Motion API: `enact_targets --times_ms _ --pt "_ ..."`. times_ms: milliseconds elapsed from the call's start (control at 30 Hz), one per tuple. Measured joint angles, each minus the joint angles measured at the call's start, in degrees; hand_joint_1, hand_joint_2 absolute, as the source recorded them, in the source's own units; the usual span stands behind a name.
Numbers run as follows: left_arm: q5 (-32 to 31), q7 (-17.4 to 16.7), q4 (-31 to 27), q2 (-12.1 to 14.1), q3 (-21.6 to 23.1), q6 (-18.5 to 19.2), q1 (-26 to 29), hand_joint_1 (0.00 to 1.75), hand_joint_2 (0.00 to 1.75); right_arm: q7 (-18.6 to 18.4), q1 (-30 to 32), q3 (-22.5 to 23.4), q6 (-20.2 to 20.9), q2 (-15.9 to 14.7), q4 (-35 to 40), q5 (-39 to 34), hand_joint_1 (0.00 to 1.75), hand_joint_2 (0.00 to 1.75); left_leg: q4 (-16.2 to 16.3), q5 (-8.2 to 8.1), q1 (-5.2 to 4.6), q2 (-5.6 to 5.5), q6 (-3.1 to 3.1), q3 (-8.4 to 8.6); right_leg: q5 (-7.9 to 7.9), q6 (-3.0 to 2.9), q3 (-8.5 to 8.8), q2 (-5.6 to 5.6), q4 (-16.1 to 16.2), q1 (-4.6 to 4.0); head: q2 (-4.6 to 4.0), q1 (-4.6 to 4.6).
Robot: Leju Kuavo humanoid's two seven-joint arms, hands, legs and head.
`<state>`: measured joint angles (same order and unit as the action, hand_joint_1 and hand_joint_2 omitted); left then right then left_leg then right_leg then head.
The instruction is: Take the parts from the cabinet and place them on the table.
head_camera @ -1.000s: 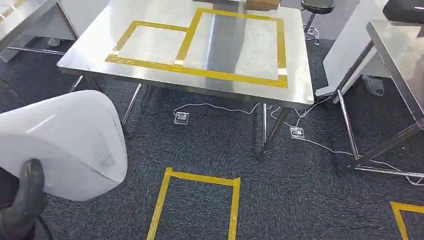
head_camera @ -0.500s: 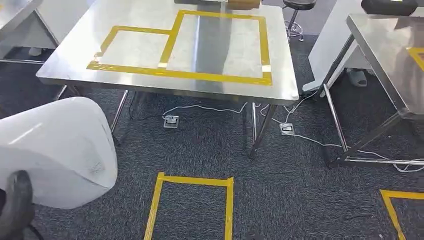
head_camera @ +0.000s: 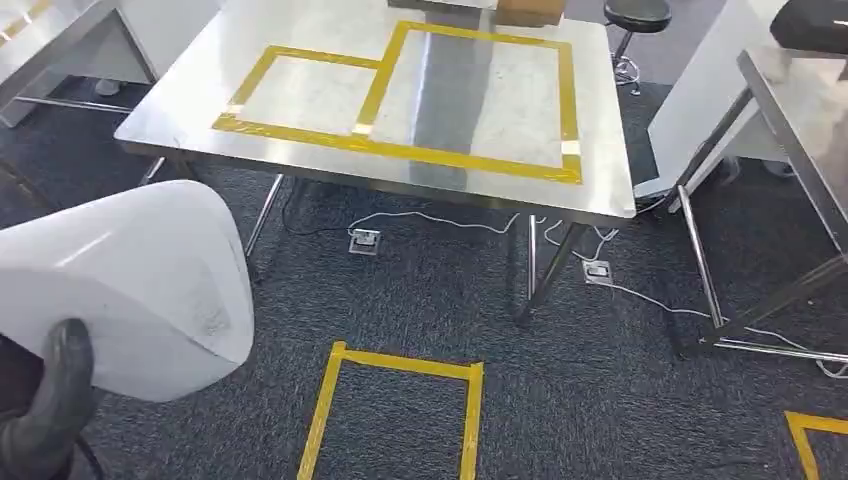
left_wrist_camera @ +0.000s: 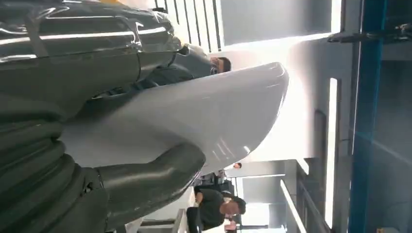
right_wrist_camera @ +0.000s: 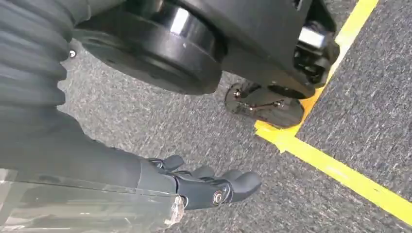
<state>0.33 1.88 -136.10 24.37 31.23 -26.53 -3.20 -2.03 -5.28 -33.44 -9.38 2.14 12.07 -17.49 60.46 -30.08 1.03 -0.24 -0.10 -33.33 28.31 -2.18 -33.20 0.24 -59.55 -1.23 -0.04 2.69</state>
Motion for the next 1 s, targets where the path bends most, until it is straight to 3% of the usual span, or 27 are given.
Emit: enact_targets --times_ms 100,133,167,267,300,333,367,433,467,500,533,600,667,767,800,833,867,933,967,1000 --pt "-0.1 0.0 0.0 0.0 0.1 -0.1 0.0 1.75 1.75 0.0 0.0 0.0 0.0 0.0 0.0 0.0 0.00 1.75 -0.9 0.32 -0.04 0.05 -0.99 0.32 0.00 -0.31 0.51 -0.01 1.5 -0.04 0.00 0.61" --pt "-0.1 0.0 0.0 0.0 0.1 -0.2 0.0 1.75 1.75 0.0 0.1 0.0 0.0 0.0 0.0 0.0 0.00 1.75 -0.3 -0.26 -0.03 0.16 -1.17 0.35 -0.74 0.25 1.53 -0.32 3.0 0.53 0.00 0.50" --pt "-0.1 0.0 0.0 0.0 0.1 -0.4 0.0 1.75 1.75 0.0 0.0 0.0 0.0 0.0 0.0 0.0 0.00 1.75 1.4 -1.48 0.00 0.11 -1.42 -0.42 -0.92 -0.03 2.01 -0.27 3.7 0.55 0.00 0.00" --pt "-0.1 -0.1 0.0 0.0 0.2 -0.4 0.1 1.75 1.75 0.0 0.0 0.0 0.2 0.1 0.0 0.0 0.00 1.75 12.9 -6.58 0.09 0.08 -2.10 -6.54 -0.70 -0.09 2.08 -0.28 3.6 0.57 0.00 -1.12" --pt "-0.1 -0.1 0.0 0.0 0.2 -0.4 0.1 1.75 1.75 0.0 0.0 0.0 0.2 0.2 0.0 0.0 0.00 1.75 14.8 -6.54 0.08 0.11 -2.29 -7.85 -0.51 -0.03 2.10 -0.28 3.4 0.58 0.00 -1.33" --pt "-0.1 -0.1 0.0 0.0 0.2 -0.5 0.1 1.75 1.75 0.0 0.1 0.0 0.2 0.2 0.0 0.0 0.00 1.75 13.9 -4.99 0.11 0.18 -2.44 -7.68 -0.26 0.09 2.23 -0.26 3.2 0.63 0.00 -1.59" --pt "-0.1 -0.1 0.0 0.0 0.2 -0.5 0.1 1.75 1.75 0.0 0.1 0.0 0.2 0.2 0.0 0.0 0.00 1.75 10.9 -2.54 0.18 0.24 -2.55 -6.41 0.07 0.27 2.34 -0.21 2.9 0.73 0.00 -1.84" --pt "-0.1 0.0 0.0 0.0 0.2 -0.5 0.1 1.75 1.75 0.0 0.0 0.0 0.3 0.3 0.0 -0.1 0.00 1.75 1.6 2.45 0.44 0.50 -2.77 -2.05 1.06 0.98 2.59 -0.03 1.8 1.03 0.00 -2.38" --pt "-0.1 0.0 0.1 -0.1 0.3 -0.5 0.0 1.75 1.75 0.0 0.0 0.0 0.4 0.2 0.0 -0.2 0.00 1.75 0.9 0.92 0.09 0.59 -2.75 -1.41 1.55 1.53 2.31 0.10 1.4 0.71 0.00 -2.82" --pt "-0.2 0.1 0.0 -0.1 0.3 -0.5 0.1 1.75 1.75 0.0 0.0 0.0 0.4 0.2 0.0 -0.3 0.00 1.75 0.4 1.00 0.09 0.50 -1.65 -1.28 1.83 1.75 2.05 0.15 0.7 0.65 0.00 -3.26" --pt "-0.2 0.0 0.0 -0.1 0.4 -0.5 0.2 1.75 1.75 0.0 -0.1 0.0 0.4 0.2 0.0 -0.4 0.00 1.75 0.4 0.89 0.00 0.47 -1.20 -1.37 1.82 1.85 2.14 0.10 0.8 0.66 0.00 -2.69" --pt "-0.5 0.3 0.0 -0.1 0.4 -0.5 0.2 1.75 1.75 0.0 0.0 0.0 0.4 0.2 0.0 -0.5 0.00 1.75 0.4 0.80 0.15 0.34 -0.56 -1.31 1.89 2.09 2.29 0.08 1.0 0.66 0.00 -2.56" --pt "-0.6 0.4 0.0 -0.1 0.5 -0.6 0.3 1.75 1.75 0.0 0.0 0.0 0.3 0.1 0.0 -0.5 0.00 1.75 0.3 0.65 0.55 0.43 0.01 -0.86 3.67 2.92 1.76 0.06 -1.1 0.67 0.00 -2.08" --pt "-0.7 0.4 0.0 -0.1 0.5 -0.7 0.3 1.75 1.75 0.0 0.0 0.0 0.3 0.1 0.0 -0.5 0.00 1.75 0.3 0.33 0.47 0.63 0.52 -0.64 9.36 3.76 -4.54 0.01 -13.9 1.25 0.00 -1.07" --pt "-0.7 0.4 0.0 -0.1 0.6 -0.7 0.4 1.75 1.75 0.0 0.1 0.0 0.3 0.1 0.0 -0.6 0.00 1.75 0.3 0.23 0.43 0.61 0.59 -0.57 9.70 3.81 -6.16 0.00 -16.6 1.24 0.00 -0.88" --pt "-0.7 0.4 0.0 -0.1 0.7 -0.7 0.5 1.75 1.75 0.0 0.1 0.0 0.3 0.1 0.0 -0.7 0.00 1.75 0.3 0.13 0.38 0.56 0.59 -0.41 8.64 3.68 -6.43 0.00 -16.5 1.22 0.00 -0.61" --pt "-0.9 0.4 0.0 -0.1 0.7 -0.7 0.5 1.75 1.75 0.0 0.1 0.0 0.3 0.1 0.0 -0.8 0.00 1.75 0.3 -0.02 0.26 0.45 0.53 -0.24 6.28 3.34 -5.67 0.01 -14.0 1.18 0.00 -0.26" --pt "-1.2 0.5 0.0 -0.2 0.7 -0.7 0.4 1.75 1.75 0.0 0.0 0.0 0.4 0.0 0.0 -1.0 0.00 1.75 0.2 -0.29 -0.07 0.31 0.42 0.39 0.14 1.96 -1.92 0.08 -4.2 0.87 0.00 0.37" --pt "-1.4 0.5 0.0 -0.2 0.7 -0.7 0.4 1.75 1.75 0.0 0.1 0.0 0.4 -0.1 0.0 -1.1 0.00 1.75 0.0 -0.42 0.19 0.34 0.37 0.45 -0.19 0.98 -0.53 0.08 -1.3 0.48 0.00 0.35" --pt "-1.4 0.5 0.0 -0.2 0.7 -0.7 0.4 1.75 1.75 0.0 0.1 -0.1 0.3 -0.3 0.0 -1.1 0.00 1.75 0.0 -0.42 -0.06 0.16 0.12 0.37 -0.14 0.61 -0.31 -0.01 -0.6 0.30 0.00 -0.11"
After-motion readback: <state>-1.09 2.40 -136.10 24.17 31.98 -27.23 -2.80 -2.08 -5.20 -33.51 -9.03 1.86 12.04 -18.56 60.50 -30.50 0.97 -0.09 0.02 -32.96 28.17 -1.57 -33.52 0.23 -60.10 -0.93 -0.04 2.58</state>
